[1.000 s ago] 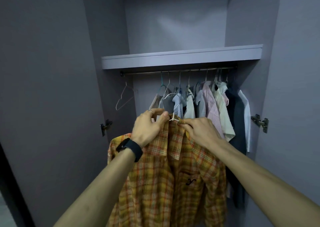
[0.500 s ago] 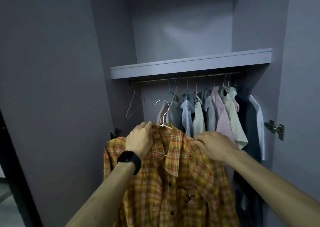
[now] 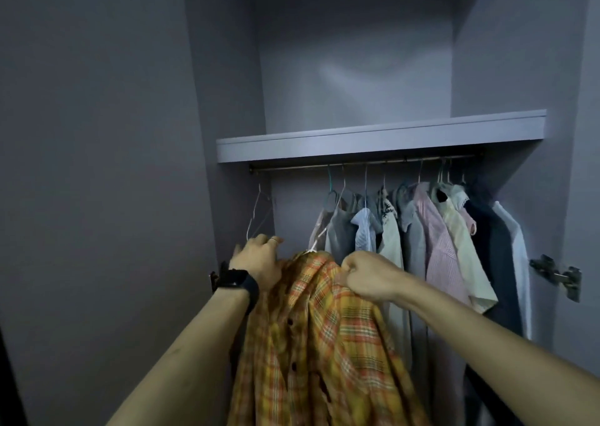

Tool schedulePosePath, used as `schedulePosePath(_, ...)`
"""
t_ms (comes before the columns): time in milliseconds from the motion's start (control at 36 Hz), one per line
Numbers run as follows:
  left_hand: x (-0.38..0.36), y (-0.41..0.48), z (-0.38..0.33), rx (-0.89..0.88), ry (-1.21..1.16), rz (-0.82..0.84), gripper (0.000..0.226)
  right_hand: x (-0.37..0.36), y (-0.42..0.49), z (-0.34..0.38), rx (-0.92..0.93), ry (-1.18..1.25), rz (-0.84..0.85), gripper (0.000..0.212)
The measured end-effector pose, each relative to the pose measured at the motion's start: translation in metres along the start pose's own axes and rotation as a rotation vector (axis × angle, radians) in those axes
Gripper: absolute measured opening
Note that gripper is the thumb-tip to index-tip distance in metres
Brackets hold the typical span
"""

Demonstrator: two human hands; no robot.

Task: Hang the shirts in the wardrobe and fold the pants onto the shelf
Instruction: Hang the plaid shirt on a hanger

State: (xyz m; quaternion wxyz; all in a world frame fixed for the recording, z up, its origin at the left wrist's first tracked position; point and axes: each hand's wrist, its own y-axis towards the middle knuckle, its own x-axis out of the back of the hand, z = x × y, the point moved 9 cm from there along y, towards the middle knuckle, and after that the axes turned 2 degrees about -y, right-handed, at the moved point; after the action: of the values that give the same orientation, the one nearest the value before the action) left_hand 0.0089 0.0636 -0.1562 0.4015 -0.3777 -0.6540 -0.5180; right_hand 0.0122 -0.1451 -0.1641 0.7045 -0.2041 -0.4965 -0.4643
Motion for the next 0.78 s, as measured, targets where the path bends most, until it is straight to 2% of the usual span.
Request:
schedulePosePath(139,0.032,0.009,0.039,0.02,0.396,-0.151,0.063,-0.014,0.028,0.032,-0.032,-0.155,-0.169,0.021)
schedulePosePath(278,0.061,0.026,0.076,0.073,0.756,-0.232,0.072,-0.01,0.072,0.065,-0.054,-0.16,-0.289,0.015)
schedulePosePath(389,0.071,0.039,0.094,0.125,0.819,-0.292,0.071,-0.009,0.116,0.083,-0.084,-0.132,-0.362,0.009)
schedulePosePath(472,0.073,0.049,0.111,0.165,0.869,-0.32,0.072,-0.004,0.154,0.091,-0.094,-0.133,-0.436,0.017)
schedulePosePath(583,0.062,0.056,0.12,0.139,1.045,-0.315,0.071,0.007,0.204,0.081,-0.144,-0.132,-0.487,0.02)
schedulePosePath(778,0.057,0.065,0.129,0.093,1.094,-0.423,0.071,0.011,0.279,0.049,-0.265,-0.09,-0.587,0.031)
